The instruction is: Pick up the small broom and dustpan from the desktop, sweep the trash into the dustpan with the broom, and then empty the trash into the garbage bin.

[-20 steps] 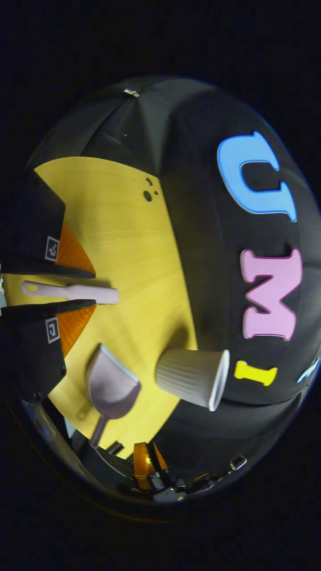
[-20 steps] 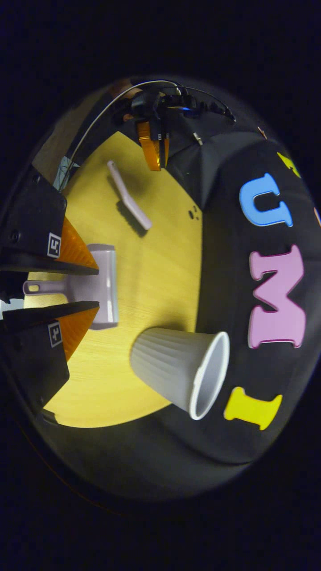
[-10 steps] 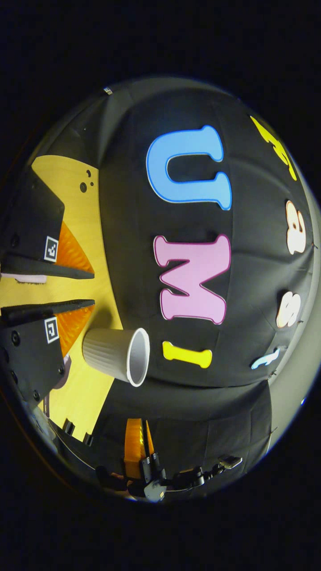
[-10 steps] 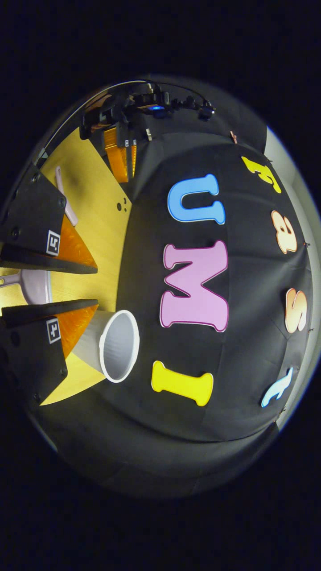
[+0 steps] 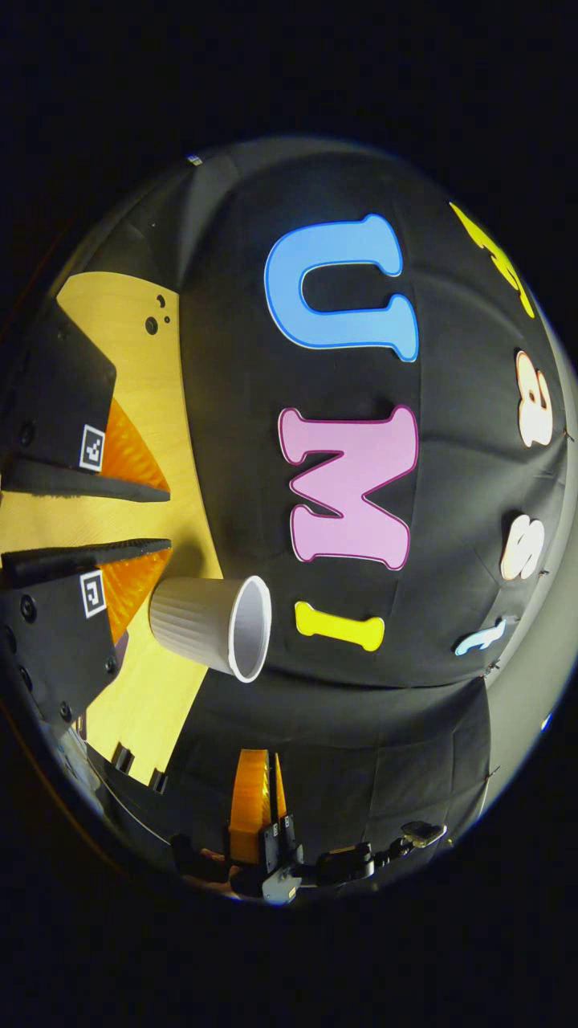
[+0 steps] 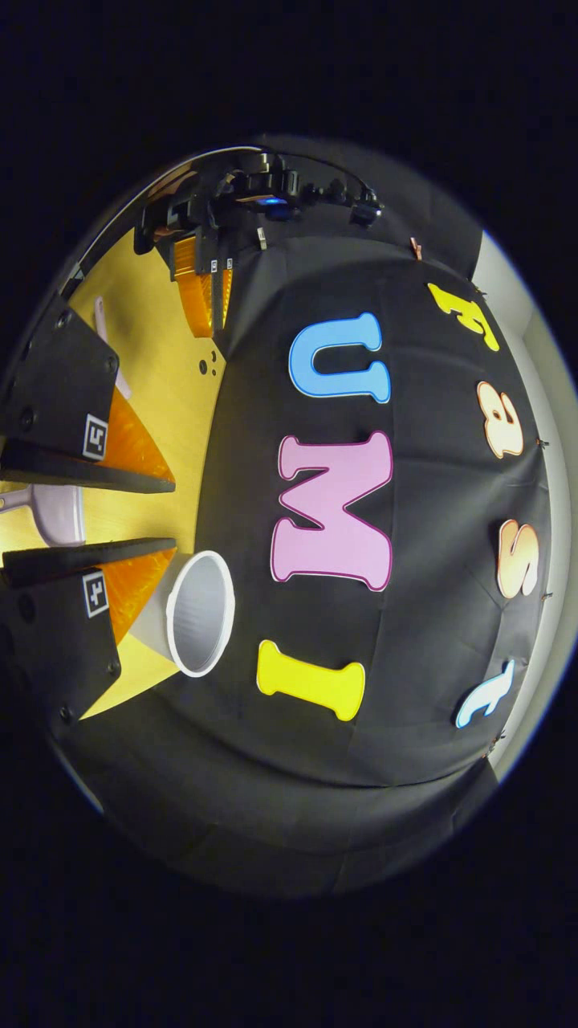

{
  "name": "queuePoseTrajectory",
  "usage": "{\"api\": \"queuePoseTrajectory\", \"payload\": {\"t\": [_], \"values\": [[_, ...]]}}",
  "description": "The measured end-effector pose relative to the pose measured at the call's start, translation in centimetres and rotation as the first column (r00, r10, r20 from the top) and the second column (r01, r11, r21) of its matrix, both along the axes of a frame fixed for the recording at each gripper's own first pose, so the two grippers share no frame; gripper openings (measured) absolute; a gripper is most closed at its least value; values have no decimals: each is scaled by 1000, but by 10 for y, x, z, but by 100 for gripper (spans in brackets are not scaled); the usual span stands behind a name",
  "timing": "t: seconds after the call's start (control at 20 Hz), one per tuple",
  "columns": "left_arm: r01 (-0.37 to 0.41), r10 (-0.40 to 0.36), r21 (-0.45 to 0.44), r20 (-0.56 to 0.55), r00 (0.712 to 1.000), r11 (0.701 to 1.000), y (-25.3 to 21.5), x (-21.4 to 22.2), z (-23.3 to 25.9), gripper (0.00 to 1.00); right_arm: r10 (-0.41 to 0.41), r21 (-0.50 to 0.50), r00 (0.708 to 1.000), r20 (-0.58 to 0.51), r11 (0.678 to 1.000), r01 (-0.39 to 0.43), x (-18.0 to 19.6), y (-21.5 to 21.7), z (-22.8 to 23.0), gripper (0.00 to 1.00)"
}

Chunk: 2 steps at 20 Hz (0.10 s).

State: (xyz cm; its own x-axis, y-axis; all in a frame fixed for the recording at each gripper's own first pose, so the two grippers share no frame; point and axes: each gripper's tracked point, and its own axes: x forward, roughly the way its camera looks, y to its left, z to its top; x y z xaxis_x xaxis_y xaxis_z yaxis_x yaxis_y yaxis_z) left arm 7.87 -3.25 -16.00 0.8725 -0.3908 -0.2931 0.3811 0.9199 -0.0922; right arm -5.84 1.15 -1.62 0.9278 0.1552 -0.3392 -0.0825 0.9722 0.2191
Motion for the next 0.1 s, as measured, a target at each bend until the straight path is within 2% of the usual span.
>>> {"api": "queuePoseTrajectory", "payload": {"t": [0.1], "values": [[-8,8,3,-7,1000,1000,3,0,-2,31,1,8,1000,-6,1000,-1,4,1,-1,35]]}}
